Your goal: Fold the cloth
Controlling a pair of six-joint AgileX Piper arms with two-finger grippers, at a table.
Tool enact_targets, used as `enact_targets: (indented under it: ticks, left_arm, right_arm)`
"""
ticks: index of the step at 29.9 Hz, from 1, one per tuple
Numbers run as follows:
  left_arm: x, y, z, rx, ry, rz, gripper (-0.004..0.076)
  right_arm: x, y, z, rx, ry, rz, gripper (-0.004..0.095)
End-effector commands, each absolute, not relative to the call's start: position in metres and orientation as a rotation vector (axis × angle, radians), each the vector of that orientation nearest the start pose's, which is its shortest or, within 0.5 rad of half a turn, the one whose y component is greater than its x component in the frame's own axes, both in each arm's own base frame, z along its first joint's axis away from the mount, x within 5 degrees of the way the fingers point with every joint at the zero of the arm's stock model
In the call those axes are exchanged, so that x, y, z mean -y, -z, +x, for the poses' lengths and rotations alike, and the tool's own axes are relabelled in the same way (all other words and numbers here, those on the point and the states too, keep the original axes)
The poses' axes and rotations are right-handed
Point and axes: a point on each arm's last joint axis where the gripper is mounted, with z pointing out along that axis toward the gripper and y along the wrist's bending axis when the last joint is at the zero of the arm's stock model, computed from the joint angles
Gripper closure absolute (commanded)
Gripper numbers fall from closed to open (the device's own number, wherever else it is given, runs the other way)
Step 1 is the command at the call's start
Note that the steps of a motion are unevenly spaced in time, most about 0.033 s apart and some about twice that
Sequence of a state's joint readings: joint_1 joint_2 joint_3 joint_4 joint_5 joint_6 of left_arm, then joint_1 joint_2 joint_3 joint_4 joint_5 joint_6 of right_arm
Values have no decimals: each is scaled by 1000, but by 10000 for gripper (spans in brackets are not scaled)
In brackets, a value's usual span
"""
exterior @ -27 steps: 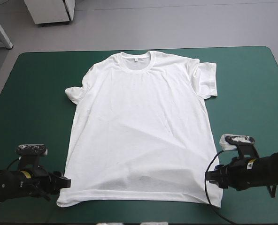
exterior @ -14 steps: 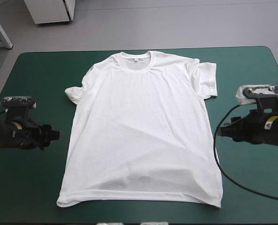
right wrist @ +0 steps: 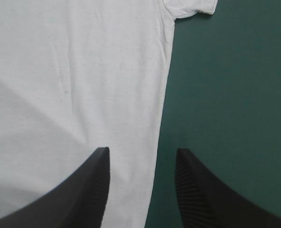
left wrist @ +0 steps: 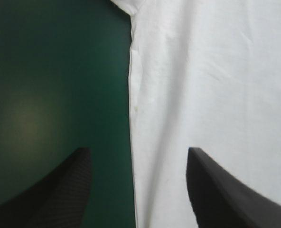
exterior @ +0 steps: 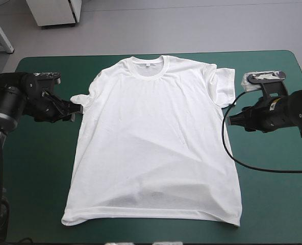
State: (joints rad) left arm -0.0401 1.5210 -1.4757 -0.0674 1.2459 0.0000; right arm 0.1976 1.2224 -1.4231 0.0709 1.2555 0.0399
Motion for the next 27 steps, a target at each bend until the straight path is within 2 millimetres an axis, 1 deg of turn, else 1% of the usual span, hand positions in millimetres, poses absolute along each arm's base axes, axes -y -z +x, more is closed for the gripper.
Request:
enact_targets:
  ticks: [1,4,8,12,21,24,25,27]
  left_arm:
    - [20,-365,325,-2700,125,28,288]
    - [21,-351,343,-2729,127,25,288]
    - [22,-322,368,-2769,137,16,288]
    - [23,-299,385,-2784,141,17,288]
    - [23,-255,409,-2827,124,11,288]
    - [24,-243,414,-2835,137,1,290]
    - [24,-241,415,-2839,140,0,295]
    - [25,-236,417,-2852,143,-2,339]
  right_arm:
    - [-47,-430,220,-2489,-152,-211,494]
    - [-46,-427,226,-2492,-121,-211,494]
    - [-47,-423,232,-2498,-114,-211,494]
    - [-48,-419,238,-2510,-109,-210,494]
    - [-50,-410,250,-2540,-107,-206,494]
    - [-51,-407,254,-2544,-107,-206,494]
    - [-51,-407,255,-2543,-108,-203,494]
    - [-52,-405,258,-2545,-107,-203,494]
